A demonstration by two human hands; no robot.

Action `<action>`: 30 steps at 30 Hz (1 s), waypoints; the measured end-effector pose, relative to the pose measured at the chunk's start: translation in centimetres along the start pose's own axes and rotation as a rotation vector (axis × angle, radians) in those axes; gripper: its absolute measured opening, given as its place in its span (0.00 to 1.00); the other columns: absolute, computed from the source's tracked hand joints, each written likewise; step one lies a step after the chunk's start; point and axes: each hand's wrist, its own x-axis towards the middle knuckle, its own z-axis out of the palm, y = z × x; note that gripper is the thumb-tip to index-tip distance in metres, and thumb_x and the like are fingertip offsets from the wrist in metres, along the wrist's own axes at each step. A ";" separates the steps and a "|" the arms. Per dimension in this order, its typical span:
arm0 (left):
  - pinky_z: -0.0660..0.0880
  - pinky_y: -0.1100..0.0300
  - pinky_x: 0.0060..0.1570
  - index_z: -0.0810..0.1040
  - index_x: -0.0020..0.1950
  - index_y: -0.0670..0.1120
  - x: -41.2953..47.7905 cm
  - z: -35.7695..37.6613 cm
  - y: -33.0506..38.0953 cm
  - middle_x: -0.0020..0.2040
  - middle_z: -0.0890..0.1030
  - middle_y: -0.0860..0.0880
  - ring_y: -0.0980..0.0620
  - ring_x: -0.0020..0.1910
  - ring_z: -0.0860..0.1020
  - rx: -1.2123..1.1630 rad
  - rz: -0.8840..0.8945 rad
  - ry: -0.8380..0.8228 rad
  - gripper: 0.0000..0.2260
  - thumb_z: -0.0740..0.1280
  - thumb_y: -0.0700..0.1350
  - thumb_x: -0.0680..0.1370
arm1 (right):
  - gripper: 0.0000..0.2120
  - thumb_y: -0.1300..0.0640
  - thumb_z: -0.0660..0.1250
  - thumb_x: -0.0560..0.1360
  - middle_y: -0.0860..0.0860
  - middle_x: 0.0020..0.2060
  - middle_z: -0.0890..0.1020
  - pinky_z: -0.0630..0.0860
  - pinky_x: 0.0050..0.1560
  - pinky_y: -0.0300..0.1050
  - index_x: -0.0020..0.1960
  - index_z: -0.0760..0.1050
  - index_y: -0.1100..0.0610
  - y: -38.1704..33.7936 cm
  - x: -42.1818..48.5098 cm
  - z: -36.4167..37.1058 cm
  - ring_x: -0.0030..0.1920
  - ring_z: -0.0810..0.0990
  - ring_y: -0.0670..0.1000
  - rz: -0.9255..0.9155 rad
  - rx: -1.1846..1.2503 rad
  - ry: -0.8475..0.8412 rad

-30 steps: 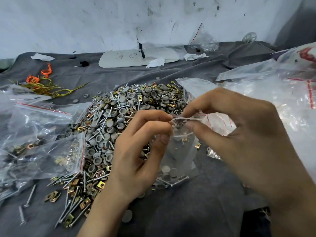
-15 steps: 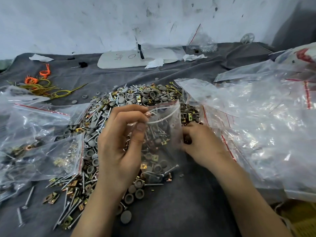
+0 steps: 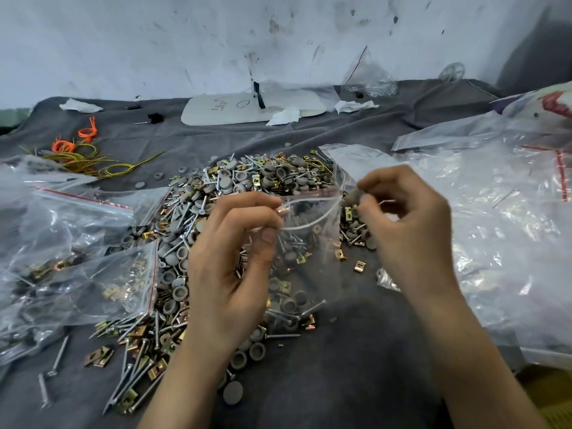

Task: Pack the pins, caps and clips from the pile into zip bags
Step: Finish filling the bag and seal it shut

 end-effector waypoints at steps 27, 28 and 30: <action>0.75 0.52 0.53 0.74 0.53 0.50 0.1 -0.5 -0.5 0.56 0.77 0.47 0.41 0.55 0.80 -0.038 0.028 0.034 0.07 0.60 0.39 0.82 | 0.10 0.64 0.67 0.74 0.55 0.53 0.78 0.75 0.50 0.47 0.53 0.79 0.55 5.7 0.5 0.7 0.52 0.78 0.57 0.323 -0.722 -0.249; 0.74 0.52 0.53 0.74 0.53 0.50 0.1 -0.5 -0.5 0.56 0.77 0.48 0.41 0.55 0.80 -0.038 0.028 0.033 0.07 0.60 0.39 0.82 | 0.11 0.65 0.67 0.74 0.55 0.53 0.78 0.75 0.50 0.48 0.55 0.79 0.55 5.8 0.5 0.7 0.53 0.78 0.58 0.333 -0.731 -0.265; 0.75 0.51 0.53 0.74 0.53 0.50 0.1 -0.6 -0.5 0.56 0.77 0.49 0.41 0.54 0.80 -0.040 0.029 0.033 0.07 0.60 0.39 0.82 | 0.14 0.67 0.66 0.72 0.56 0.52 0.79 0.74 0.47 0.46 0.56 0.78 0.56 5.9 0.4 0.6 0.52 0.78 0.59 0.332 -0.741 -0.279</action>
